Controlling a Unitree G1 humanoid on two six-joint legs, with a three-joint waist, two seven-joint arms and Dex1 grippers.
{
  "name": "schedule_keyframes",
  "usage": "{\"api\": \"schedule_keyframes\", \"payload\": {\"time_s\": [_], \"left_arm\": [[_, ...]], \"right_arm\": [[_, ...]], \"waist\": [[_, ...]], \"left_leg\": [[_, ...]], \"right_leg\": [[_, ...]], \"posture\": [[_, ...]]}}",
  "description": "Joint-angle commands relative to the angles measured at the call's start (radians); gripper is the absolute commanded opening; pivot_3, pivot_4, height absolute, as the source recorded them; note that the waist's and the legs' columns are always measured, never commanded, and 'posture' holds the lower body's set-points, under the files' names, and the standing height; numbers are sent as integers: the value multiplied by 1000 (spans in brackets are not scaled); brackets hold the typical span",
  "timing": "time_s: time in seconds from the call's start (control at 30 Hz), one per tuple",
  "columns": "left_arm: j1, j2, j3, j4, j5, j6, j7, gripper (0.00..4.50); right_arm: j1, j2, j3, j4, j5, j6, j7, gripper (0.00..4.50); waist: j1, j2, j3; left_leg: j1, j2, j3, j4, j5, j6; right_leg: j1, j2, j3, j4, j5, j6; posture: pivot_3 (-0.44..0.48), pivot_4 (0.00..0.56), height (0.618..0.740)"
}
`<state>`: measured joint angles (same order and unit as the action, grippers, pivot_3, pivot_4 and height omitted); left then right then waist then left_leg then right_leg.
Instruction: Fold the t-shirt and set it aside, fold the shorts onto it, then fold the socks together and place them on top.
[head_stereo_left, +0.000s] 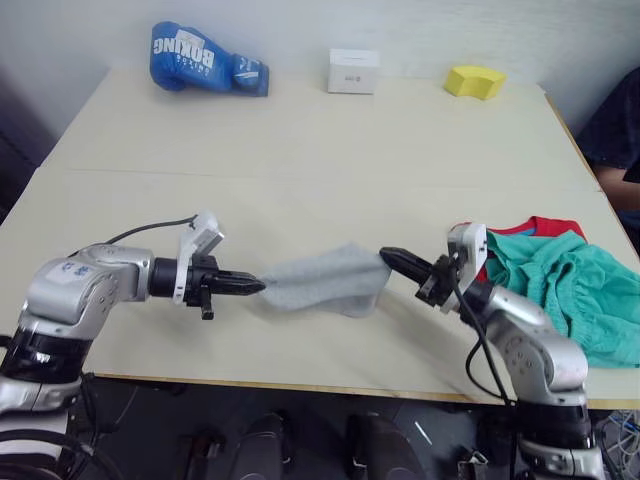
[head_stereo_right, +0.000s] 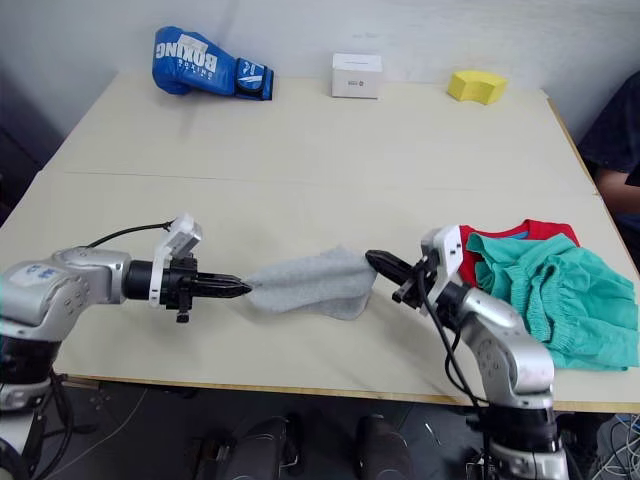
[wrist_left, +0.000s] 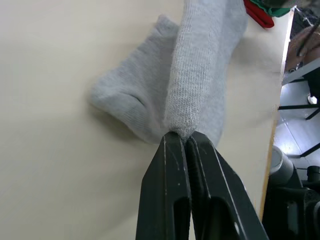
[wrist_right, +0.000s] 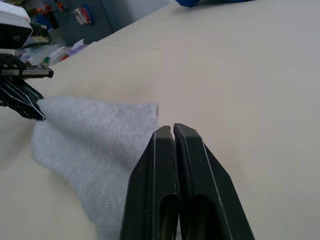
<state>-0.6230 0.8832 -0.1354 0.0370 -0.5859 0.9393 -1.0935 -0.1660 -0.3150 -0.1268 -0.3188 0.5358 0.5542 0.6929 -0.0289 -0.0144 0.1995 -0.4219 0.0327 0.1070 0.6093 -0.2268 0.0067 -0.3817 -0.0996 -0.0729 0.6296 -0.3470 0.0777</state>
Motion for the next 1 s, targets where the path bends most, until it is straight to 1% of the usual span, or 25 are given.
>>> {"api": "schedule_keyframes", "payload": {"time_s": [0.03,0.13,0.33,0.5,0.6,0.73,0.77,0.8,0.83,0.87,0.93,1.0], "left_arm": [[-69,-19,-51,96,67,-67,-74,29],[-111,-42,-84,156,104,-94,-118,29],[-173,-94,-126,257,178,-141,-166,29],[-201,-148,-115,322,229,-200,-151,29],[-218,-174,-103,357,245,-193,-144,29],[-227,-181,-86,378,247,-174,-150,29],[-227,-179,-81,376,241,-160,-157,472],[-227,-179,-68,375,234,-149,-150,665],[-223,-167,-72,362,232,-146,-171,989],[-219,-163,-69,357,238,-157,-172,1354],[-220,-167,-45,372,248,-182,-142,1921],[-218,-162,-9,383,259,-229,-111,2589]], "right_arm": [[52,32,13,-87,-16,-54,-69,0],[95,47,47,-98,-44,-97,-88,0],[128,48,99,-72,-114,-187,-106,0],[128,59,124,-18,-158,-265,-112,0],[122,58,138,13,-174,-299,-101,0],[115,68,147,45,-182,-324,-108,0],[114,72,146,52,-175,-325,-108,0],[112,77,143,59,-169,-328,-110,0],[111,85,134,62,-146,-315,-110,206],[110,87,131,63,-131,-311,-100,466],[105,86,127,68,-149,-335,-112,938],[97,68,113,62,-171,-355,-123,1682]], "waist": [[1,0,0],[1,0,0],[2,-3,1],[1,-4,2],[1,-5,2],[0,-5,2],[0,-5,2],[0,-5,2],[0,-5,2],[1,-5,2],[1,-5,2],[1,-5,2]], "left_leg": [[0,0,1,0,0,1],[0,0,3,2,0,2],[0,-1,6,5,3,3],[0,-1,6,5,7,2],[0,-1,7,6,8,2],[0,-1,7,6,9,2],[0,-1,6,6,9,2],[0,-1,7,6,9,2],[0,-1,7,7,9,2],[0,-1,7,7,9,2],[0,-1,6,7,9,2],[0,-1,6,8,9,2]], "right_leg": [[-1,0,1,1,0,0],[-2,0,3,4,0,0],[-7,-1,8,14,0,0],[-10,-1,9,20,0,0],[-11,-1,10,23,0,0],[-11,-1,10,24,0,0],[-11,-1,10,24,0,0],[-11,-1,10,24,0,0],[-11,-1,10,24,0,0],[-11,-1,10,25,0,0],[-11,-1,10,25,0,0],[-11,-1,10,25,0,0]], "posture": [[0,150,740],[0,150,740],[0,150,740],[0,150,740],[0,150,740],[0,150,740],[0,150,740],[0,150,740],[0,150,740],[0,150,740],[0,150,740],[0,150,740]]}}
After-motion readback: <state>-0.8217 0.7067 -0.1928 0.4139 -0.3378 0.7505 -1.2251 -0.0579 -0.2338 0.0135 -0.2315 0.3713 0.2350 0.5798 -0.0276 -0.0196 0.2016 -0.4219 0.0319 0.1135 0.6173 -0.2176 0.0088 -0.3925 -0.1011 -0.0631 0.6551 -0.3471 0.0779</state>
